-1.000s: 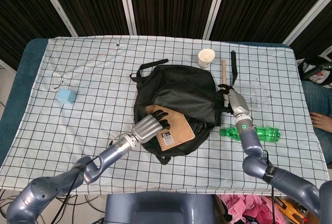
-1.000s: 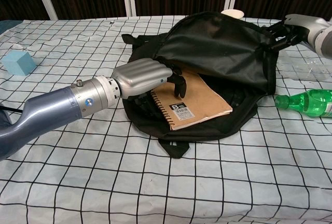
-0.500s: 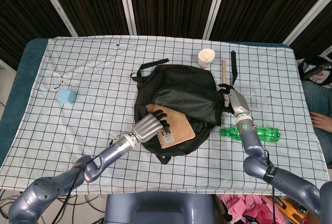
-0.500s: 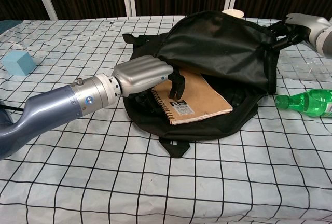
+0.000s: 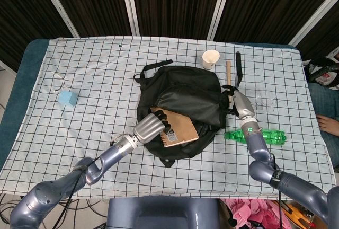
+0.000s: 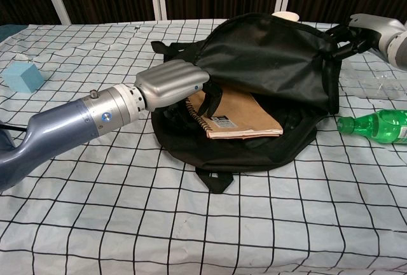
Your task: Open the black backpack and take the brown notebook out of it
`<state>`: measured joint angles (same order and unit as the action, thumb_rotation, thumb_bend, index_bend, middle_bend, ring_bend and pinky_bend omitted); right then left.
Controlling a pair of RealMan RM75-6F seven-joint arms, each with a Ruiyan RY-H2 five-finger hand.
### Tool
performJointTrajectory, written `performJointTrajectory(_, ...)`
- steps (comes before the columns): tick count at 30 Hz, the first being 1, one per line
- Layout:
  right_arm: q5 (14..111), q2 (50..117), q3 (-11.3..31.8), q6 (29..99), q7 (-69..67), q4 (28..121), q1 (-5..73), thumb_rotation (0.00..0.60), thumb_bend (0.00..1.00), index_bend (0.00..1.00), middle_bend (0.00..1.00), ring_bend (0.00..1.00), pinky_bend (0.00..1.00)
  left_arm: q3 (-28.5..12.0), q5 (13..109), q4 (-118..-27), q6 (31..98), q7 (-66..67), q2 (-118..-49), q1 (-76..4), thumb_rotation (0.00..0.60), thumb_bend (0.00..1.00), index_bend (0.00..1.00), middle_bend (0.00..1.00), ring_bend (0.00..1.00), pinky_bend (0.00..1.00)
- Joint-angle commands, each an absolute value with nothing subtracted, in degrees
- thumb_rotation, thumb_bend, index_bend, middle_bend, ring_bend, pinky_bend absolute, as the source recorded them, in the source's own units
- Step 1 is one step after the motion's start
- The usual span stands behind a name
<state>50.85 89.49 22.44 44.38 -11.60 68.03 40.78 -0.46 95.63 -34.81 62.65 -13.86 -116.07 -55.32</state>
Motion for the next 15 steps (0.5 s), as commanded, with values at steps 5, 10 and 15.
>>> performJointTrajectory(5,51.0,89.4,22.5,44.3,-12.0,67.7,40.7,0.6,0.49,0.77,0.14,0.09,0.12,-0.6,95.5,-34.3,63.2,-13.9,-116.0,-55.5,0.6,0.41,0.58,0.63,0.33,0.3)
performJointTrajectory(10,51.3,89.2,22.6,44.5,-12.4,67.8,40.5,0.6,0.49,0.77,0.14,0.09,0.12,-0.6,95.7,-34.6,64.1,-13.2,-115.6,-55.5,0.6,0.42,0.59,0.64,0.34,0.31)
performJointTrajectory(15,51.7,88.5,22.6,44.8,-12.6,68.7,40.2,0.6,0.49,0.77,0.14,0.09,0.12,-0.6,95.8,-36.6,65.8,-12.2,-114.0,-55.1,0.6,0.43,0.6,0.65,0.35,0.31)
